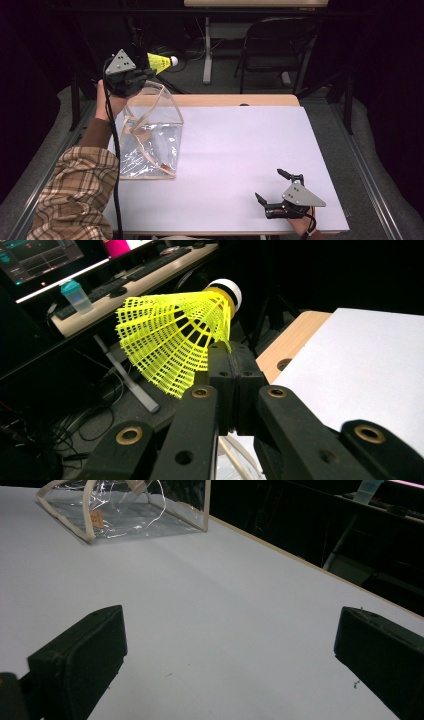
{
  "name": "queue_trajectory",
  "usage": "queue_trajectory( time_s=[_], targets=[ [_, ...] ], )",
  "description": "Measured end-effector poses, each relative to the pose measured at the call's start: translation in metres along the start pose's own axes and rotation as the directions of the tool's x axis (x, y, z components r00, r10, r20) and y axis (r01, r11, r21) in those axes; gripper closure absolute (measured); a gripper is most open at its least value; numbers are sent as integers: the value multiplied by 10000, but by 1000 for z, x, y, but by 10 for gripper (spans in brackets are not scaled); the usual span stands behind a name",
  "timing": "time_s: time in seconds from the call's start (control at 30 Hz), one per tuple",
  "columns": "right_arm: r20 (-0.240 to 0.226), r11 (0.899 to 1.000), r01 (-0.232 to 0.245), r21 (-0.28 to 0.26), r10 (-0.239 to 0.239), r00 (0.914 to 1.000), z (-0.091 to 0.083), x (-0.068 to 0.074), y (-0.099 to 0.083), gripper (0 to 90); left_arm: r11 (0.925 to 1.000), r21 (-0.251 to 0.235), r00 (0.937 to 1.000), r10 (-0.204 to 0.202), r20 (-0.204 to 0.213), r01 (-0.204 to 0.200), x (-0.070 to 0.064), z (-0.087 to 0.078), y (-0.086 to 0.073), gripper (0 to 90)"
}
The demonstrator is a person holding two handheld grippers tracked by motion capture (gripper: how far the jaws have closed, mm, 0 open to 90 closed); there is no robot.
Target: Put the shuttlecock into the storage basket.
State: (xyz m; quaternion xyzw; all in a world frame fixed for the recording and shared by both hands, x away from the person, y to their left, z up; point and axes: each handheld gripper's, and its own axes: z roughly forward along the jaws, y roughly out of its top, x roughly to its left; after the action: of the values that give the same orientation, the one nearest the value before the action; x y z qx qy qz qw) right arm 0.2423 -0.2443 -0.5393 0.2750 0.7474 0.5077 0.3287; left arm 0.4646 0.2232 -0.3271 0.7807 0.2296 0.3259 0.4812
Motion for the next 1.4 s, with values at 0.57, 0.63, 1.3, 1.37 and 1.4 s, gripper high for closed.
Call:
queue_trajectory(
  time_s=[0.57, 0.63, 1.3, 1.37, 1.4],
  targets=[
    [48, 10000, -10, -26, 10, 10000, 0, 0, 0, 1, 9997, 35, 9993, -248, -294, 249, 8, -9, -12, 896],
    [50, 10000, -16, -45, 17, 10000, 0, 0, 0, 1, 9996, 88, 9990, -257, -367, 260, 8, -10, -14, 896],
    [65, 10000, -21, 19, 21, 10000, 0, 0, 0, 1, 9978, 46, 9953, -657, -709, 662, 18, -24, -30, 896],
    [64, 10000, -19, 35, 19, 10000, 0, 0, 0, 1, 9975, 35, 9950, -698, -713, 702, 18, -25, -32, 896],
    [63, 10000, -22, 42, 22, 10000, 0, 0, 0, 1, 9977, 72, 9950, -666, -737, 674, 18, -26, -32, 896]
  ],
)
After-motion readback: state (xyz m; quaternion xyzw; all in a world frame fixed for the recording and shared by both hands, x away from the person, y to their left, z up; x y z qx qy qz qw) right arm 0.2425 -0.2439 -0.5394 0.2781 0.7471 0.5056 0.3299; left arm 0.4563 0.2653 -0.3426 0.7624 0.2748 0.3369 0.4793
